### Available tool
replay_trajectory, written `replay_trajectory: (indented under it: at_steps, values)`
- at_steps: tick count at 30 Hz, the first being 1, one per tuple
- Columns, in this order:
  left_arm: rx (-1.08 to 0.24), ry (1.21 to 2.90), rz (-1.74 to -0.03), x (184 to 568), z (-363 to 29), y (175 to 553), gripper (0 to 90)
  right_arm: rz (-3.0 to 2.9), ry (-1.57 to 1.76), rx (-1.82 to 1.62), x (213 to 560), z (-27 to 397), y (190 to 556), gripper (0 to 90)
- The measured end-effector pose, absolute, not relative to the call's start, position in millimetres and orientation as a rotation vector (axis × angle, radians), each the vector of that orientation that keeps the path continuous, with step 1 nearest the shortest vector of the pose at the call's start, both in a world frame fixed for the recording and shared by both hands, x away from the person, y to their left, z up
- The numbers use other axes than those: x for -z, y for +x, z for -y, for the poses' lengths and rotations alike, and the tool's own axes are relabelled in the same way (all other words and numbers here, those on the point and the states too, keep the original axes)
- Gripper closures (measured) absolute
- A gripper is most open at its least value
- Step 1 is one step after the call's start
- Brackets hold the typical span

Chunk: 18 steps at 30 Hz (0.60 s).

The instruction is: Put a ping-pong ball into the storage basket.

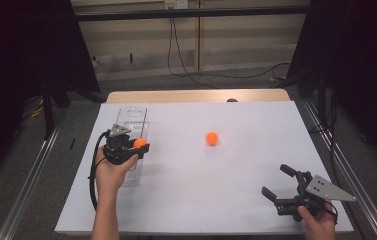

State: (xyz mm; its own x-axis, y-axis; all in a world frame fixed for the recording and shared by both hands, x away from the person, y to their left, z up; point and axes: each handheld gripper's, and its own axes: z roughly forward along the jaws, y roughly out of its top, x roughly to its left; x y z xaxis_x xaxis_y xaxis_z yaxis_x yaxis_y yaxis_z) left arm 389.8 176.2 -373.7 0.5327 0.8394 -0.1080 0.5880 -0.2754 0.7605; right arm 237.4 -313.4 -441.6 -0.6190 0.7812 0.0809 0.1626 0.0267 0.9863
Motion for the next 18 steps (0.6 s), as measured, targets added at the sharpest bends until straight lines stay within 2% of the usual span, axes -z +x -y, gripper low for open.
replay_trajectory:
  at_steps: [18]
  values:
    - [-0.429,1.967,-1.19,372.4,-184.7,389.2,51.0,-1.817,0.956,-1.633,441.7,313.1,237.4,1.6]
